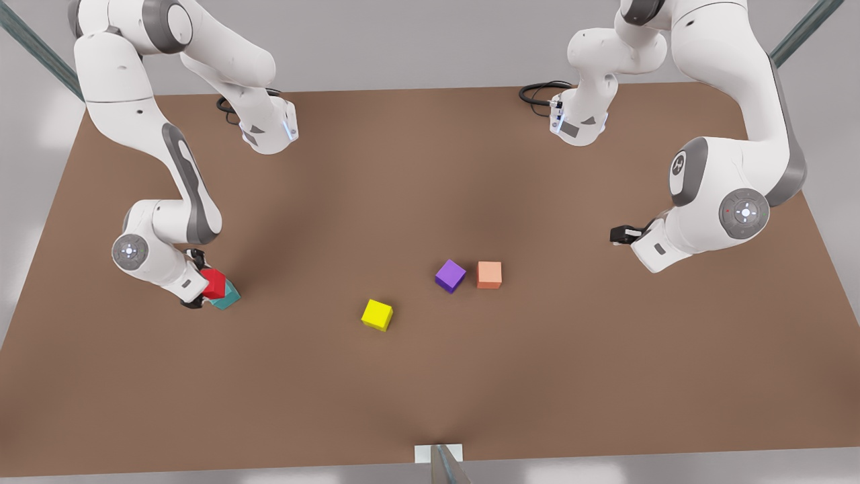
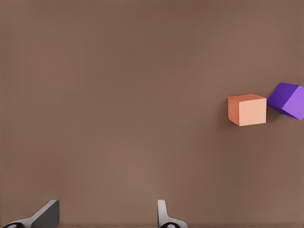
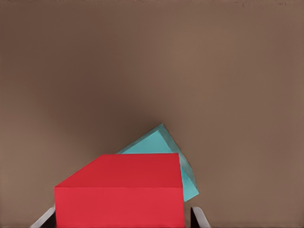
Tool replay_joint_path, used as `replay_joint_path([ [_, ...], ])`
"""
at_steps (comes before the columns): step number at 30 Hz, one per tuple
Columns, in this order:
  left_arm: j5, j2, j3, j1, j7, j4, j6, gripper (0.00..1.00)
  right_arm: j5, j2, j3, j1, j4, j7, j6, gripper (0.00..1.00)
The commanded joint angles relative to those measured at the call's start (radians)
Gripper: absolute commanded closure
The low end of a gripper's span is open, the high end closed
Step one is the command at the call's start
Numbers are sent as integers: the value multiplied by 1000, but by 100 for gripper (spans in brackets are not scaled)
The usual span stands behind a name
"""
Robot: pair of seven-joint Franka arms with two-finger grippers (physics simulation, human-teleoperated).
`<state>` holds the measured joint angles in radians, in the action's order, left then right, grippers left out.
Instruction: Pick up red wooden cube and pass to hand red wooden cube and place in blue wooden cube
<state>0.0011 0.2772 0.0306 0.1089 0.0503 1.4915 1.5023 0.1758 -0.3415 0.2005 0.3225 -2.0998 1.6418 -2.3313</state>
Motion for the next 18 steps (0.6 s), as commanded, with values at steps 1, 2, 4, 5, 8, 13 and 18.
replay_joint_path([
  [1, 0, -1, 0, 0, 2, 0, -1, 0, -18, 16, 0, 0, 4, -2, 29, 0],
  [2, 0, -1, 0, 0, 2, 0, -1, 0, -26, 24, 0, 0, 14, 3, 52, 0],
  [4, 0, -1, 0, 0, 2, 1, -1, 0, -59, 39, 0, 0, 18, 4, 72, 0],
  [5, 0, -1, 0, 0, 2, 0, -1, 0, -62, 48, 4, 0, 18, 4, 85, 0],
  [8, 2, 5, 0, 0, 2, 0, -1, 0, -128, 76, 7, -8, 52, -13, 171, 0],
  [13, 2, 5, 0, 0, 2, 0, -1, 0, -141, 41, 10, -71, 250, -338, 440, 0],
  [18, 5, 5, 0, 0, 3, 0, -2, 0, -92, -162, 8, -118, 546, -1278, 526, 0],
])
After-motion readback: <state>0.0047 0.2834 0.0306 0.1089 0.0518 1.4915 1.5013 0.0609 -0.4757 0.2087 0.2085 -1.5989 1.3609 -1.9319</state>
